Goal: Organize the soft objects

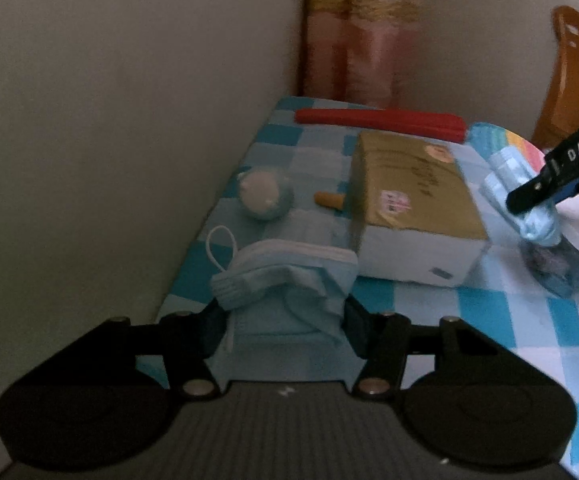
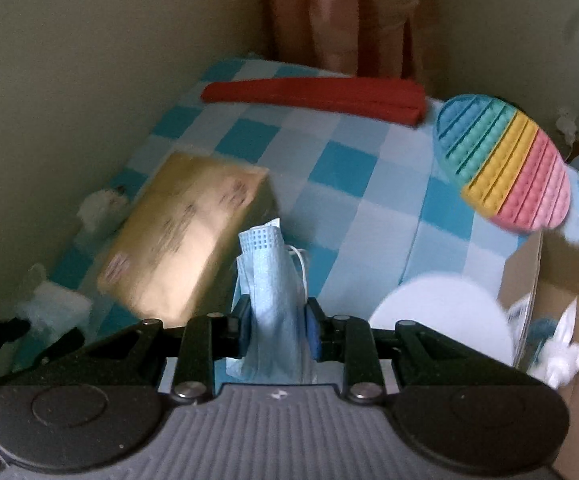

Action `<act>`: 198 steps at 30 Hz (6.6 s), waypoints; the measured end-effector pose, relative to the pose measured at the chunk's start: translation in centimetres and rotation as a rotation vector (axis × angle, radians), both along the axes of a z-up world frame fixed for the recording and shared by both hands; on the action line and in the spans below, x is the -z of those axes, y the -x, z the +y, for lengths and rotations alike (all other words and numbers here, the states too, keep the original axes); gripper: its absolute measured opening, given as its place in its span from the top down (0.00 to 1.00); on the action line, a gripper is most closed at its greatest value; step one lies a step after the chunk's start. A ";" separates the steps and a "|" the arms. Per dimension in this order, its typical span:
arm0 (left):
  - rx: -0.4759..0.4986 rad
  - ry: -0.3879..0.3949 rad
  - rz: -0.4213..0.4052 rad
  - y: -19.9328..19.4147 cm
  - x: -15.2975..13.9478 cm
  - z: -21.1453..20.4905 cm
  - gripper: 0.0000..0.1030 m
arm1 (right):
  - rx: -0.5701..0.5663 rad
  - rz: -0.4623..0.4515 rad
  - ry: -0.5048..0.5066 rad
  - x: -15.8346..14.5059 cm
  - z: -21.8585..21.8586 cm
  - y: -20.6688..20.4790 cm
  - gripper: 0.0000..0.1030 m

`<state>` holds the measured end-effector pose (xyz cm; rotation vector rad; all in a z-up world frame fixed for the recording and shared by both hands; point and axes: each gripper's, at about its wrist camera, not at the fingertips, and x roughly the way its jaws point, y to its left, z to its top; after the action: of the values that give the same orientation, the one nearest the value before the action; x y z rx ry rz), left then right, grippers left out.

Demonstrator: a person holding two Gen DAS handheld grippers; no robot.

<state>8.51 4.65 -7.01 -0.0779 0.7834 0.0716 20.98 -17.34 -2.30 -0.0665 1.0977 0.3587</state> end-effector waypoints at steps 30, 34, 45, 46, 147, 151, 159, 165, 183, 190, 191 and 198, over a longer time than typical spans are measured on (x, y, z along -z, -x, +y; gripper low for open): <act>0.501 0.023 0.058 6.2 -5.1 -10.1 0.43 | 0.212 -0.097 -0.012 -4.1 -14.9 14.8 0.69; 0.529 0.015 0.051 6.0 -5.5 -11.6 0.43 | 0.276 -0.124 -0.007 -4.3 -18.0 13.8 0.69; 0.592 -0.021 0.021 4.2 -7.1 -15.5 0.43 | 0.341 -0.094 0.010 -1.4 -21.4 9.9 0.63; 0.596 -0.024 0.019 3.9 -7.2 -15.8 0.43 | 0.345 -0.087 0.004 -1.1 -21.5 9.7 0.56; 0.191 -0.115 -0.002 4.2 -3.2 -1.9 0.02 | -0.241 -0.259 0.023 -2.3 2.3 9.4 0.00; 0.208 -0.115 0.019 4.0 -2.7 -1.7 0.02 | -0.347 -0.289 0.018 -2.7 4.3 7.7 0.00; 0.214 -0.100 0.047 4.4 -1.6 -1.8 0.02 | -0.569 -0.290 0.097 -3.6 10.0 3.0 0.16; 0.208 -0.083 0.058 4.1 -1.0 -1.5 0.02 | -0.736 -0.222 0.175 -3.2 14.1 -0.9 0.32; 0.214 -0.048 0.098 2.7 0.9 -1.3 0.02 | -0.871 -0.062 0.330 3.5 18.5 -6.7 0.66; 0.218 -0.040 0.108 2.5 1.3 -1.2 0.02 | -0.859 -0.014 0.316 3.8 18.7 -7.7 0.66; 0.217 -0.038 0.110 2.4 1.3 -1.2 0.02 | -0.864 -0.012 0.323 4.0 18.9 -7.6 0.66; 0.218 -0.032 0.115 2.4 1.5 -1.2 0.02 | -0.899 0.020 0.389 5.1 20.1 -7.7 0.68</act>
<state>6.12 3.48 -8.52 0.0422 0.9010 -0.1195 28.71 2.71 -7.45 -0.9218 1.0977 0.9393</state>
